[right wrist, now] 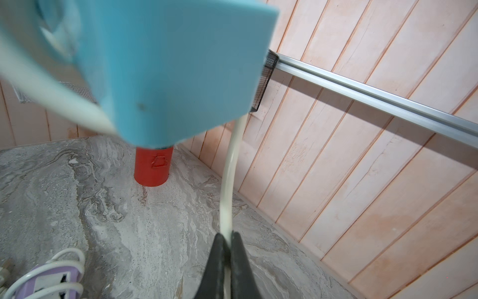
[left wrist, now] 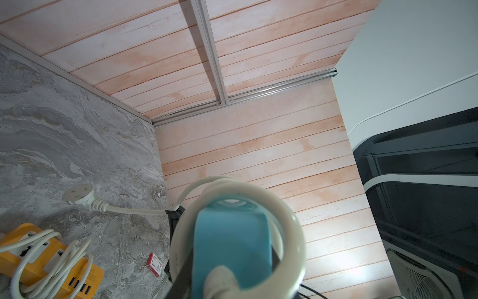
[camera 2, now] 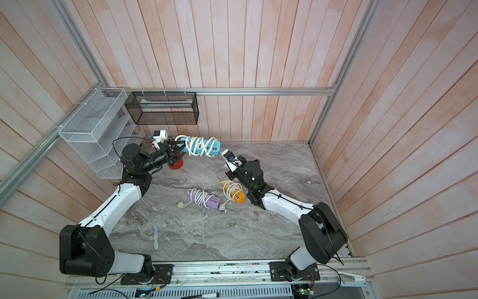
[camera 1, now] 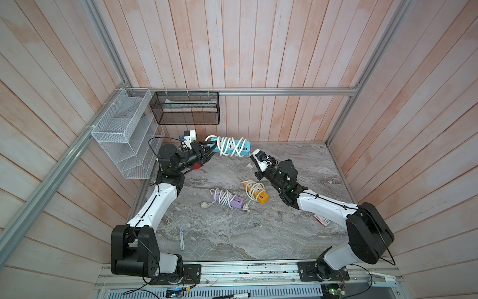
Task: Unwrap the cord wrapped around the power strip
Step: Unwrap the power cord from the power strip.
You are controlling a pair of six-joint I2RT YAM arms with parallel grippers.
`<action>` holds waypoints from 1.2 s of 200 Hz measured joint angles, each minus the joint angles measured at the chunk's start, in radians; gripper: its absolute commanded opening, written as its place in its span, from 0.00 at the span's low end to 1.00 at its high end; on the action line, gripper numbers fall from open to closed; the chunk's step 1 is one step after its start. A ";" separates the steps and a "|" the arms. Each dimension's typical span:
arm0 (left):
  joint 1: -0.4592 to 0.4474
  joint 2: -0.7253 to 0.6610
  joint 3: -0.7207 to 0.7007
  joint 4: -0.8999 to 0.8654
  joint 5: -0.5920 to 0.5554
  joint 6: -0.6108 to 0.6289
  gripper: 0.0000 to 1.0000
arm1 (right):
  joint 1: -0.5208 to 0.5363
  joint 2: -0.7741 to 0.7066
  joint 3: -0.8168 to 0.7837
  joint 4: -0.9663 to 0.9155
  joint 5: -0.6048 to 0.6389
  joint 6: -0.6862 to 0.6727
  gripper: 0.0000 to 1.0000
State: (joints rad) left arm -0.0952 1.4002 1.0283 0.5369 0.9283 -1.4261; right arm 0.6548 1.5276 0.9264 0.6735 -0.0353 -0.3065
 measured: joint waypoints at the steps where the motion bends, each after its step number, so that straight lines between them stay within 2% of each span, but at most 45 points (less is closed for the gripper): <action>1: 0.000 0.000 -0.001 0.000 0.000 0.000 0.00 | -0.001 0.000 0.002 0.000 0.001 0.000 0.00; 74: -0.016 -0.010 -0.094 0.026 -0.019 -0.015 0.00 | -0.027 -0.003 0.099 -0.052 0.011 0.000 0.00; 115: -0.016 -0.010 -0.111 0.046 -0.022 -0.016 0.00 | -0.017 -0.082 0.097 -0.100 0.007 -0.013 0.00; 185: 0.005 0.011 -0.112 0.082 -0.028 -0.014 0.00 | 0.092 -0.313 0.014 -0.190 0.010 -0.054 0.00; 240: 0.019 0.059 -0.103 0.084 -0.040 -0.015 0.00 | 0.184 -0.380 -0.018 -0.309 0.016 -0.034 0.00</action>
State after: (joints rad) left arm -0.0765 1.4590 0.9249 0.6205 0.8883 -1.4414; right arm 0.8387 1.1477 0.9085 0.3641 -0.0189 -0.3405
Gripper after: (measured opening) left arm 0.316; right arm 0.042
